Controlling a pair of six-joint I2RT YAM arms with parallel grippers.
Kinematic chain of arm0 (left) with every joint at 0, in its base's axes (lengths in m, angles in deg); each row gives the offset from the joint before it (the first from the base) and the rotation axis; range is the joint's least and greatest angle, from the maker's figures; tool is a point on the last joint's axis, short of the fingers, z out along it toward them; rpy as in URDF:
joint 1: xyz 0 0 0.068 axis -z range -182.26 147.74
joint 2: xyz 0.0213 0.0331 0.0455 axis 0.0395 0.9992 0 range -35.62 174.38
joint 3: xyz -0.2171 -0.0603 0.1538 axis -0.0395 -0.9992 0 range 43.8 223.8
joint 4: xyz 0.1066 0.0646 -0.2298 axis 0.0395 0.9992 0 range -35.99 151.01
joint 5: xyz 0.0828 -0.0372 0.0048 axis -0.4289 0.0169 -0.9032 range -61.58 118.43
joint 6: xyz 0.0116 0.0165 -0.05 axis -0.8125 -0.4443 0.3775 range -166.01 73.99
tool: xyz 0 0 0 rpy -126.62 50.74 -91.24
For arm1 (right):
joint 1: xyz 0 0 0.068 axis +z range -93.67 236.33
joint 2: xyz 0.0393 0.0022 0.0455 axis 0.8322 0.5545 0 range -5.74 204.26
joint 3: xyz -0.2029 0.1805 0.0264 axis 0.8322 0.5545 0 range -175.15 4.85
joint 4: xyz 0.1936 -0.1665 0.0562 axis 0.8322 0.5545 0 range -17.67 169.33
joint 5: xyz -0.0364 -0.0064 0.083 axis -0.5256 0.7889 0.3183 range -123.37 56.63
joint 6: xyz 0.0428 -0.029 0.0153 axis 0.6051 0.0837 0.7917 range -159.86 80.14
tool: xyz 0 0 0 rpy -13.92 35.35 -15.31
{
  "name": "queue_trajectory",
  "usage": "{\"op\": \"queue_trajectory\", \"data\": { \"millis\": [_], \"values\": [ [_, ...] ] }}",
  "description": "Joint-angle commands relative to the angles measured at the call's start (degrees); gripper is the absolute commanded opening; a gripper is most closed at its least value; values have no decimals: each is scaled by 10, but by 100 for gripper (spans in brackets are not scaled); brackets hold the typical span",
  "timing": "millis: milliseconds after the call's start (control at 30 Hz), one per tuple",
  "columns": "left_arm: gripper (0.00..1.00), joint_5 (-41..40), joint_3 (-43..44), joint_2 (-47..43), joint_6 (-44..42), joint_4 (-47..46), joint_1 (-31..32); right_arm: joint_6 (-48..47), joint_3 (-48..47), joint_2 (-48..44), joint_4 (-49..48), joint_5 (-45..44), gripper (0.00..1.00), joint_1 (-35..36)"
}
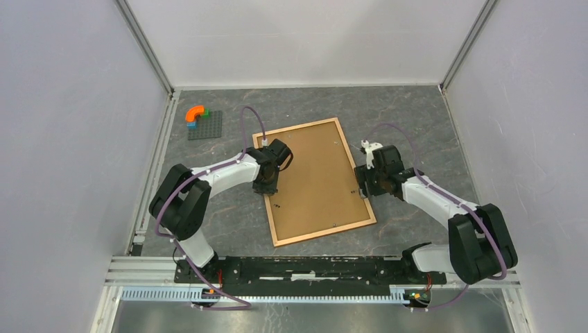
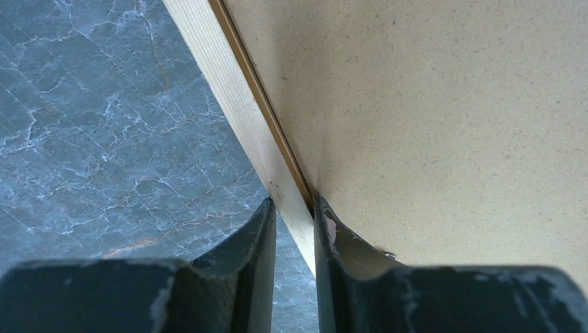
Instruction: Put the photo into the frame
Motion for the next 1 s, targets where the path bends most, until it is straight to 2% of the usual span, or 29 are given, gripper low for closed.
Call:
{"op": "queue_trajectory", "data": {
  "millis": [0, 133, 267, 400, 533, 967],
  "values": [
    [2, -35, -22, 33, -55, 39, -9, 22, -32, 10, -50, -4, 75, 13],
    [2, -31, -20, 36, -49, 39, -9, 111, -45, 25, -47, -34, 76, 21],
    [2, -27, -19, 38, -43, 39, -9, 225, -75, 64, -2, -81, 78, 39],
    [2, -20, -16, 41, -39, 39, -9, 284, -64, 72, -7, -117, 78, 61],
    [2, -22, -16, 41, -35, 42, -9, 291, -60, 72, 3, -153, 76, 77],
    [2, -31, -9, 46, -30, 48, -9, 253, -17, 64, 5, -125, 65, 90]
  ]
}}
